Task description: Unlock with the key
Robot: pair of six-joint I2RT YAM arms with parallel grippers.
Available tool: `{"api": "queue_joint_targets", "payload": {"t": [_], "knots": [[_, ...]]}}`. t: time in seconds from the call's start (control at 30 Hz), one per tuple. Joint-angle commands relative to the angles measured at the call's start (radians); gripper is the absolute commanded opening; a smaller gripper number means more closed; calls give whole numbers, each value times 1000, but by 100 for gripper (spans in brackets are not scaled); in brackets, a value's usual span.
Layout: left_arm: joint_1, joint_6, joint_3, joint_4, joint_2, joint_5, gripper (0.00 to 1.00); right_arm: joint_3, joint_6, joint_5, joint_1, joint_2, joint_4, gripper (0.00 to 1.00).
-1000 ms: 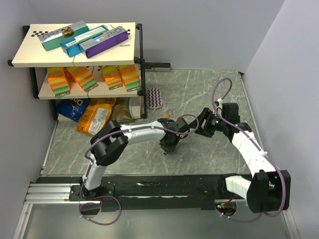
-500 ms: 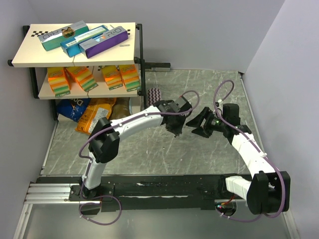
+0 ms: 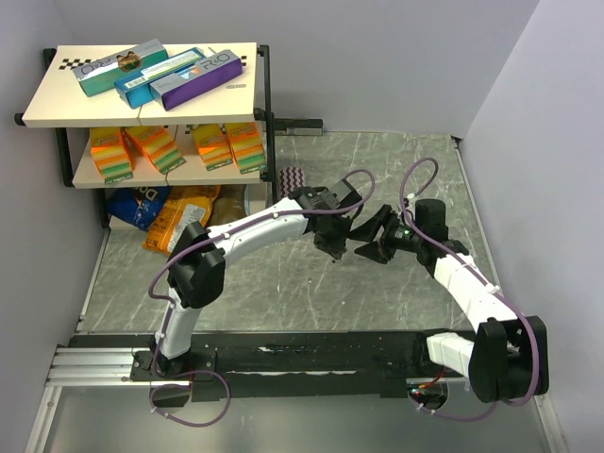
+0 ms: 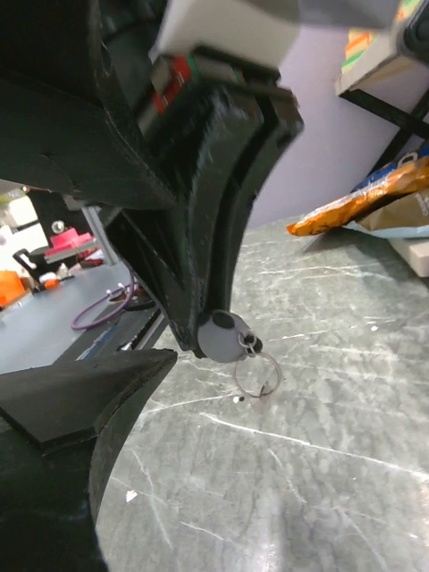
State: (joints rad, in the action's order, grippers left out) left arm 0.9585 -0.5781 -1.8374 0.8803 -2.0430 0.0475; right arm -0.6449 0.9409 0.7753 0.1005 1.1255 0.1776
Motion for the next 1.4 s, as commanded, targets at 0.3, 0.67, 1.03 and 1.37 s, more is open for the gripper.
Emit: {"api": "queue_joint_targets", "payload": {"t": [0.3, 0.67, 1.03, 1.37], "knots": [[9, -65, -29, -40, 93, 78, 1, 33, 87, -7, 30, 72, -135, 69], [32, -69, -42, -41, 110, 74, 1, 54, 203, -31, 38, 142, -279, 67], [17, -134, 4, -26, 141, 9, 1, 91, 257, -44, -4, 97, -302, 67], [-10, -134, 46, -58, 161, 37, 1, 105, 242, -38, -78, 7, -247, 66]]}}
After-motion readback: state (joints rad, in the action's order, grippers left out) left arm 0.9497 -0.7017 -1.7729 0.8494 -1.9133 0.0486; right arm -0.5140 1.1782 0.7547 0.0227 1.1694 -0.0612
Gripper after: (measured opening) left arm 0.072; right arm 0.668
